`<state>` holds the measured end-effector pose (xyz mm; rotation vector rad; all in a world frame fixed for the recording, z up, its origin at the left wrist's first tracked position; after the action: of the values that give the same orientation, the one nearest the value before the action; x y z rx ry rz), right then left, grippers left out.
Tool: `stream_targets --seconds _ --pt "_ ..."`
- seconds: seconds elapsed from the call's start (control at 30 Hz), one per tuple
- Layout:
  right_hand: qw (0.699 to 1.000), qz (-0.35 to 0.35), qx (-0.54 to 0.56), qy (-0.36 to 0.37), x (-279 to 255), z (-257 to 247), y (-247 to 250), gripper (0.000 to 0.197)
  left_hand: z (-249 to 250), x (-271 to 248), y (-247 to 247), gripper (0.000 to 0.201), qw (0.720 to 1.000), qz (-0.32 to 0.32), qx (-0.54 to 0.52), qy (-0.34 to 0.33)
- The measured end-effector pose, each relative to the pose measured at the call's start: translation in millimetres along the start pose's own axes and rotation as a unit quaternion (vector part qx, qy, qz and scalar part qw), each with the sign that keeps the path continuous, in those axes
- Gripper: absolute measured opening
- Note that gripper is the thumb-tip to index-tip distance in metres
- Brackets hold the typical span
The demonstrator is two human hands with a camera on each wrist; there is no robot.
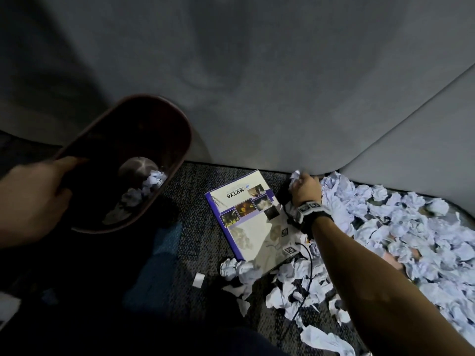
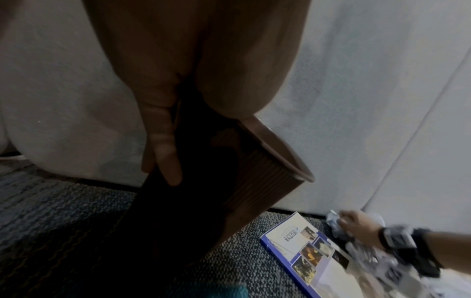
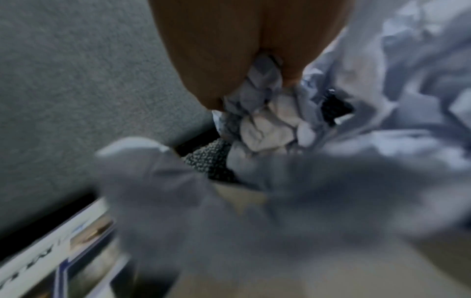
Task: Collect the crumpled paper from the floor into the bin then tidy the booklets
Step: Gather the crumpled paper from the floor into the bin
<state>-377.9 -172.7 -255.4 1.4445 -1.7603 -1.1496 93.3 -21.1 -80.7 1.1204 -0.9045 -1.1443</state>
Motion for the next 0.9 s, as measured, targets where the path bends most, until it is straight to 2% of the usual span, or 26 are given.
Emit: stream_targets --seconds 0.03,0.1,0.17,0.23,0.37,0.47,0.73,0.83,0.9 --pt "1.0 0.011 0.001 0.002 -4.4 1.7 1.7 0.024 -2.0 0.5 -0.4 0.06 1.0 -0.011 -0.012 0.002" --pt "1.0 0.013 -0.006 0.004 -10.9 3.3 4.4 0.021 -16.0 4.8 -5.7 0.087 0.999 -0.028 -0.04 -0.005" --pt "1.0 -0.003 -0.016 0.024 -15.1 2.1 9.6 0.018 -20.7 3.3 -10.4 0.097 0.997 -0.037 -0.069 -0.017" --pt "0.999 -0.003 -0.026 0.044 -14.5 -0.7 19.0 0.02 -3.5 -0.5 -4.6 0.088 0.996 -0.046 -0.071 -0.02" --pt "0.999 0.031 -0.022 0.013 -5.4 3.2 30.5 0.025 31.1 -6.4 9.6 0.075 0.999 -0.043 -0.008 -0.022" --pt "0.998 0.039 0.0 0.048 -5.3 -2.3 25.4 0.022 35.3 -7.4 12.4 0.069 0.998 -0.053 0.025 -0.01" --pt "0.996 0.027 0.026 0.075 -14.0 -17.0 25.9 0.022 60.6 -15.2 16.0 0.064 0.996 -0.084 -0.016 -0.022" --pt "0.99 0.041 0.106 0.084 -33.3 -47.3 45.9 0.023 66.6 -16.6 13.7 0.062 0.996 -0.09 -0.017 -0.018" --pt "0.972 0.045 0.179 0.147 -55.7 -90.7 69.5 0.018 68.6 -16.0 12.9 0.059 0.996 -0.088 -0.01 -0.008"
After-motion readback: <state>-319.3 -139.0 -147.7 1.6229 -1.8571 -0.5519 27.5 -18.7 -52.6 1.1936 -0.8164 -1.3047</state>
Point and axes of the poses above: each hand's wrist, its own x-axis towards the middle knuckle, its own y-axis out of the back of the hand, z = x × y, the point moved 4 cm from there along x, towards the middle knuckle, and after that the axes turned 6 degrees about y, right-handed, at the moved point
